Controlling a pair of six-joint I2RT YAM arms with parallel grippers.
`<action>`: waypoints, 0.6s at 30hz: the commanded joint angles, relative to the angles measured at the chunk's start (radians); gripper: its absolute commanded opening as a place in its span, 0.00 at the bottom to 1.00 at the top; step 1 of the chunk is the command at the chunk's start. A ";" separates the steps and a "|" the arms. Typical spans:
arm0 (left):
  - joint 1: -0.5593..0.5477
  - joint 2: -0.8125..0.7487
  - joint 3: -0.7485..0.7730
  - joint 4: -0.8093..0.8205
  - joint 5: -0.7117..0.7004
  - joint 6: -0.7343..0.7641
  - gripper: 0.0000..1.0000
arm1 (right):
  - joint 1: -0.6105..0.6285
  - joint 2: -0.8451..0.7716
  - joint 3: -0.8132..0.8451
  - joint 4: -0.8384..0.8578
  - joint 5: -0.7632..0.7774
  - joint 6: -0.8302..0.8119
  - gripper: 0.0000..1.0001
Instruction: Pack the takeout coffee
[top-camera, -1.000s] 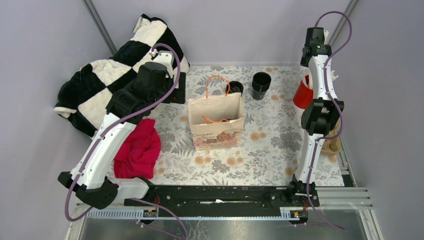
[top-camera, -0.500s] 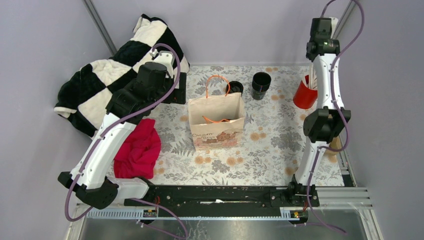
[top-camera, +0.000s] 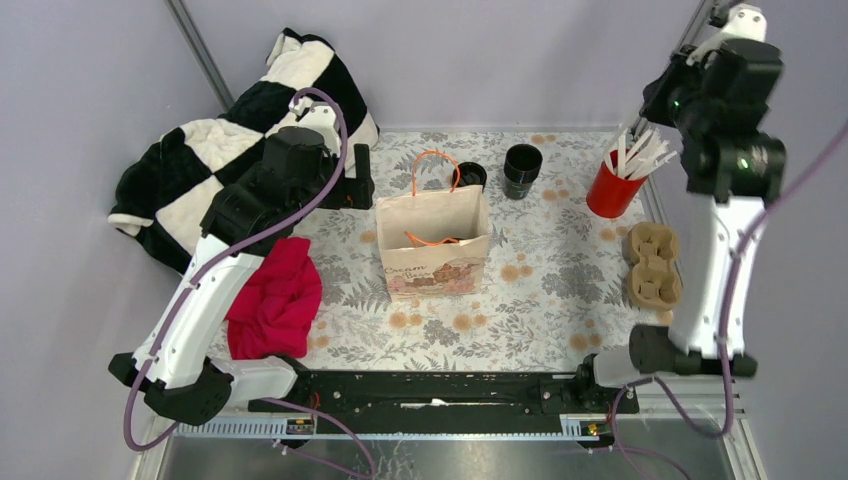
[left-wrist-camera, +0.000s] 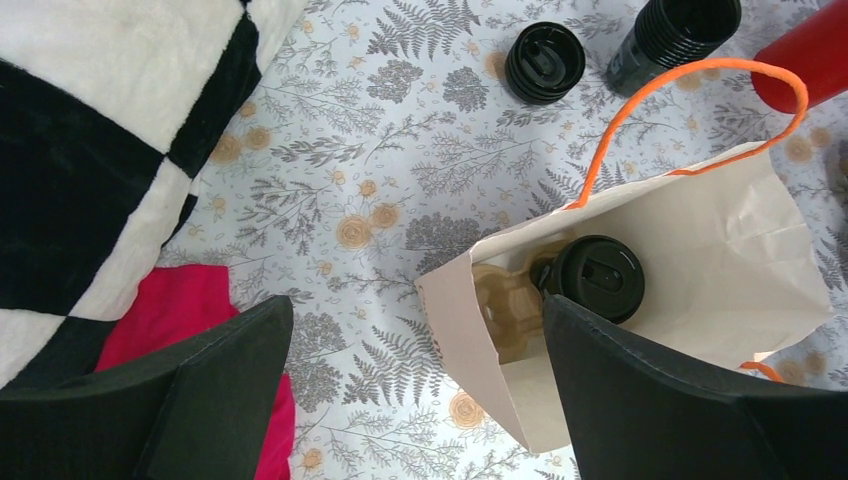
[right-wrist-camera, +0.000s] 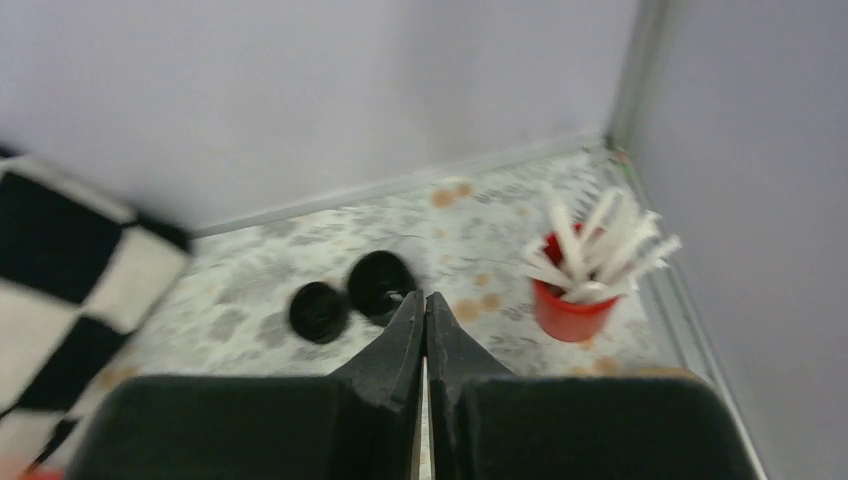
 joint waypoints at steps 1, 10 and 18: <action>-0.005 -0.022 0.025 0.037 0.030 -0.038 0.99 | 0.006 -0.164 -0.057 0.086 -0.371 0.043 0.00; -0.003 -0.033 0.057 0.036 0.062 -0.099 0.99 | 0.046 -0.280 -0.406 0.699 -1.061 0.719 0.00; -0.003 -0.080 0.049 0.002 0.078 -0.179 0.99 | 0.304 -0.256 -0.423 0.584 -0.922 0.529 0.00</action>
